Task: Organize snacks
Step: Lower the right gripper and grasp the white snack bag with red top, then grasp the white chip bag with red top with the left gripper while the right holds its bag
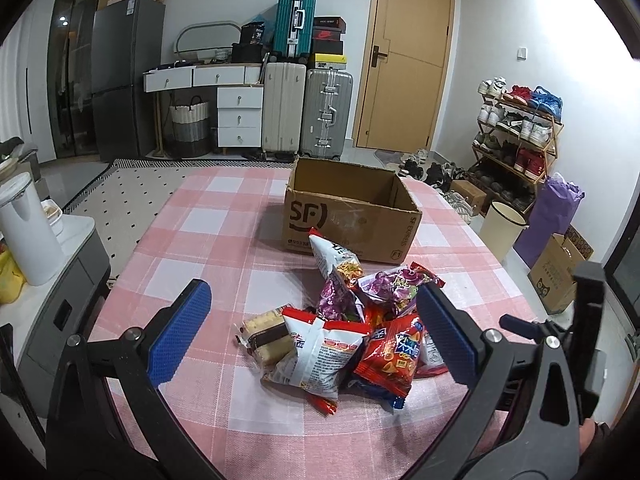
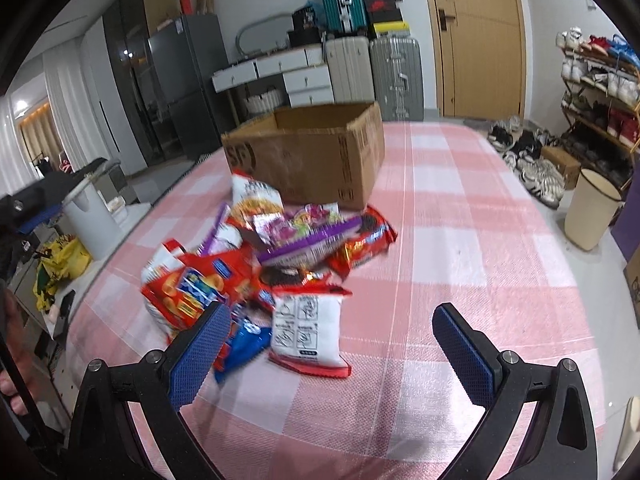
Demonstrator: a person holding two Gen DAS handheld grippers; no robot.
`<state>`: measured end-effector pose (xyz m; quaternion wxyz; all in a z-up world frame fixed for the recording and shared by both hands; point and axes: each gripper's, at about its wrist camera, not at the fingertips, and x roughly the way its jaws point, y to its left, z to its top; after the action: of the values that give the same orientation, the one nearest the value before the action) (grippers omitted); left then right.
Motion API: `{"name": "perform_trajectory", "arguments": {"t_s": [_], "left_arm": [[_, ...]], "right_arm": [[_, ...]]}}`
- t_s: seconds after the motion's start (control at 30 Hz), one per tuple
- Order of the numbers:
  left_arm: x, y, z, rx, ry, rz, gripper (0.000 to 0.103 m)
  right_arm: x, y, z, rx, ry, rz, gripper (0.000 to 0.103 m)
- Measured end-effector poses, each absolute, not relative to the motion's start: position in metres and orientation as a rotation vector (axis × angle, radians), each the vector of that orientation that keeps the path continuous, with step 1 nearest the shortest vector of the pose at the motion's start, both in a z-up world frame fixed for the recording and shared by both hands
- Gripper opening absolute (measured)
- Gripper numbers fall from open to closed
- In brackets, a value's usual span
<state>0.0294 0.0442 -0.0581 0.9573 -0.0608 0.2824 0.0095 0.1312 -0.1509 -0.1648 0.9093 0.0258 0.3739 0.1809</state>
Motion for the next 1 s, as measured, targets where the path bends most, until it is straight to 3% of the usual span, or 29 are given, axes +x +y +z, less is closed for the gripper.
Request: {"name": "perform_trajectory", "arguments": {"t_s": [0.5, 0.53, 0.63, 0.7, 0.77, 0.8, 1.0], "left_arm": [[0.042, 0.060, -0.080, -0.153, 0.627, 0.030, 0.102], [0.044, 0.062, -0.081, -0.158, 0.632, 0.030, 0.102], [0.044, 0.065, -0.084, -0.163, 0.634, 0.036, 0.102], [0.045, 0.068, -0.086, -0.167, 0.636, 0.043, 0.102], [0.047, 0.070, -0.087, -0.169, 0.639, 0.048, 0.102], [0.047, 0.071, -0.087, -0.169, 0.640, 0.053, 0.102], [0.046, 0.084, -0.089, -0.175, 0.645, 0.079, 0.102]], "right_arm": [[0.163, -0.134, -0.206, 0.053, 0.887, 0.415, 0.102], [0.166, -0.132, -0.209, 0.049, 0.899, 0.418, 0.100], [0.171, -0.128, -0.215, 0.043, 0.934, 0.440, 0.075], [0.172, -0.126, -0.215, 0.036, 0.934, 0.448, 0.070], [0.172, -0.124, -0.216, 0.026, 0.932, 0.460, 0.059], [0.172, -0.124, -0.215, 0.026, 0.932, 0.467, 0.047], [0.169, -0.129, -0.212, 0.061, 0.912, 0.482, 0.044]]}}
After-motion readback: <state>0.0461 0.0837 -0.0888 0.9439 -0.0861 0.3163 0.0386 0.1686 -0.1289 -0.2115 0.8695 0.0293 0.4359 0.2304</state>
